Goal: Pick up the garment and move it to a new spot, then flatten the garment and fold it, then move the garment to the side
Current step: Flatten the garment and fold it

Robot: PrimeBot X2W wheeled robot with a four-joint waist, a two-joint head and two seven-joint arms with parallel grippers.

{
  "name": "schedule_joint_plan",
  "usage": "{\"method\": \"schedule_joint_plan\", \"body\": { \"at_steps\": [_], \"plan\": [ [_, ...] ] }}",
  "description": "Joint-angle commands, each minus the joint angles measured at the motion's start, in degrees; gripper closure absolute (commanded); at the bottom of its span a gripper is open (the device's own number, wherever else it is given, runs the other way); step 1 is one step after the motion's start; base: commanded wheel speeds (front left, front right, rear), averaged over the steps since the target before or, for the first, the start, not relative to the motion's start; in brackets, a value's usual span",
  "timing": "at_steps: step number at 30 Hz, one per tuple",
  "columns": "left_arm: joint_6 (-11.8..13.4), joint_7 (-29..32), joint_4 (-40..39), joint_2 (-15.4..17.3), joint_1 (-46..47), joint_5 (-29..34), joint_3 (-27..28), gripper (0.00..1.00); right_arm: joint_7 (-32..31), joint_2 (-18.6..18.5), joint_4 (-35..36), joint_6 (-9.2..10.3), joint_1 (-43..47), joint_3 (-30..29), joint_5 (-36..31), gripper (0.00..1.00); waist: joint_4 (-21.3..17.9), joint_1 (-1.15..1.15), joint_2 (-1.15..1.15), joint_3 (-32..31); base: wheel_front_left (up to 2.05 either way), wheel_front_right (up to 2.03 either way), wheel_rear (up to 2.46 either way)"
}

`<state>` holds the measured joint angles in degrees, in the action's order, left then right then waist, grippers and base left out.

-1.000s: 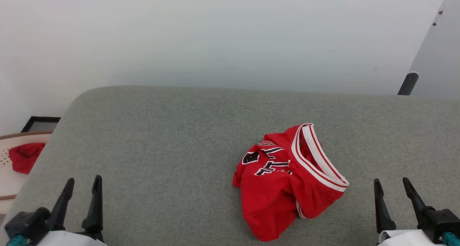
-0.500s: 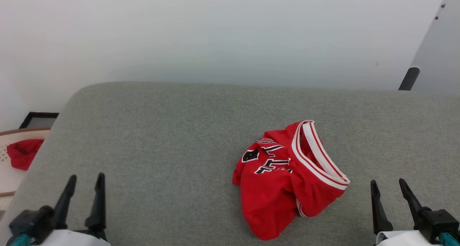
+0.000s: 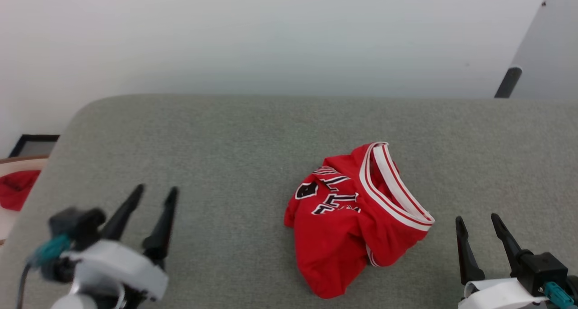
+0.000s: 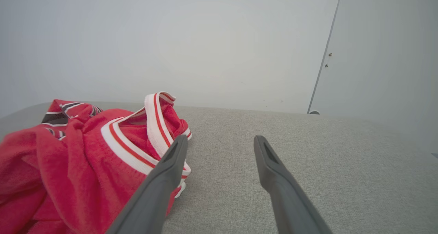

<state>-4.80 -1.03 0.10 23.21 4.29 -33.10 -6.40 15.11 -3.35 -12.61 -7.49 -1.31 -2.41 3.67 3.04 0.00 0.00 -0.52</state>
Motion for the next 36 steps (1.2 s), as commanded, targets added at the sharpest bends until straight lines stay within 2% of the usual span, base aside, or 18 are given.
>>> {"method": "schedule_joint_plan", "body": {
  "at_steps": [1,9,14,19,28,36],
  "plan": [
    [-0.4,3.3,-1.4,0.2,1.7,-1.4,-1.1,0.00,0.1,-0.2,0.2,0.00,-0.9,0.2,0.9,0.00,-1.2,0.00,0.00,1.3,0.00,0.00,0.00],
    [0.4,23.6,-6.5,1.1,9.2,-8.5,-6.0,0.00,0.1,0.0,0.2,0.00,-2.8,0.9,1.1,0.00,-4.2,0.00,0.00,3.8,0.00,0.00,0.00],
    [2.4,37.4,-7.0,1.6,14.2,-12.3,-9.9,0.00,0.1,0.2,0.2,0.00,-4.0,1.6,1.7,0.00,-6.1,0.00,0.00,5.5,0.00,0.00,0.00],
    [4.9,47.6,-5.8,1.3,18.7,-14.4,-13.0,0.00,0.1,0.3,0.1,0.00,-5.5,1.9,2.2,0.00,-7.9,0.00,0.00,7.4,0.00,0.00,0.00],
    [7.8,58.2,-4.5,1.2,23.0,-13.7,-18.1,0.00,0.1,0.5,0.4,0.00,-7.4,2.0,3.1,0.00,-11.1,0.00,0.00,11.2,0.00,0.00,0.00],
    [8.1,61.4,-1.5,1.5,24.1,-10.8,-22.0,0.00,0.1,0.5,0.7,0.00,-9.1,2.5,4.6,0.00,-12.6,0.00,0.00,14.2,0.00,0.00,0.00]
  ]
}}
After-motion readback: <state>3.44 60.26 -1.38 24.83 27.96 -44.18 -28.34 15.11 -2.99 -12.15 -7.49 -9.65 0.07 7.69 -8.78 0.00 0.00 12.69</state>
